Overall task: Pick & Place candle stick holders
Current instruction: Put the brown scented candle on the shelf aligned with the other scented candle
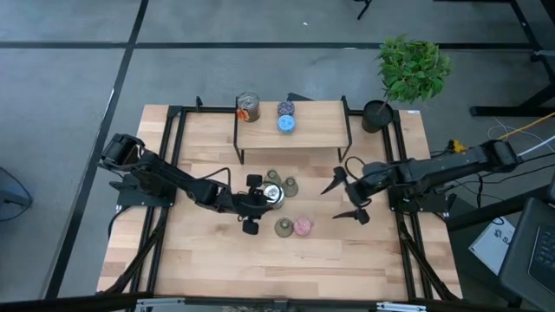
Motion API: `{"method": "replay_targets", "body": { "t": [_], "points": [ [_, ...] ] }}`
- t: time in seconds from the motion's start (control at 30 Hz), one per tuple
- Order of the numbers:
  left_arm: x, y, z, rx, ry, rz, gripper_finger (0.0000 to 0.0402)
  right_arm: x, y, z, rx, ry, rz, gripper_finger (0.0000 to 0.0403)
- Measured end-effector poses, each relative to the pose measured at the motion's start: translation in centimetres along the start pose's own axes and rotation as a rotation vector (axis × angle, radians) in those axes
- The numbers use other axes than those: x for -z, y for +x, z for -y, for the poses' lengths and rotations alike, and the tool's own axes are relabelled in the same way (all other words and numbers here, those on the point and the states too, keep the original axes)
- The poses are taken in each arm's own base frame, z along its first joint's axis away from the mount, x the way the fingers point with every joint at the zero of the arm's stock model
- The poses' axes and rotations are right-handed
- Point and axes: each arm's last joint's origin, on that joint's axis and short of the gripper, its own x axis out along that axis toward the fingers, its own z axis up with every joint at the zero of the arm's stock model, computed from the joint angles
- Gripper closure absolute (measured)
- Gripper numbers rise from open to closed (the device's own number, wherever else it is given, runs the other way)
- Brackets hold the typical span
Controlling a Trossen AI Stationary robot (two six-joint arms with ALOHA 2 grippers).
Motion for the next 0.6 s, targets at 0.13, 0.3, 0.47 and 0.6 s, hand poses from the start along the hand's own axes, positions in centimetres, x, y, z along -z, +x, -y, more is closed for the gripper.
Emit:
{"method": "replay_targets", "body": {
  "t": [0.13,0.3,0.47,0.6],
  "points": [
    [0.2,0.1,0.0,0.034,-0.008,-0.015,0.0286,0.7,-1.1,-0.4,0.009,0.002,0.036,0.0005],
    [0.8,1.0,0.2,0.011,-0.03,-0.047,0.0286,1.9,-1.9,-0.9,0.026,-0.032,0.103,0.0005],
    [1.3,2.2,0.1,-0.009,-0.027,-0.065,0.0286,3.3,-2.6,-1.3,0.051,-0.049,0.163,0.0005],
    [1.5,2.6,0.0,-0.014,-0.017,-0.068,0.0286,3.5,-3.2,-1.5,0.069,-0.067,0.198,0.0005]
  ]
}}
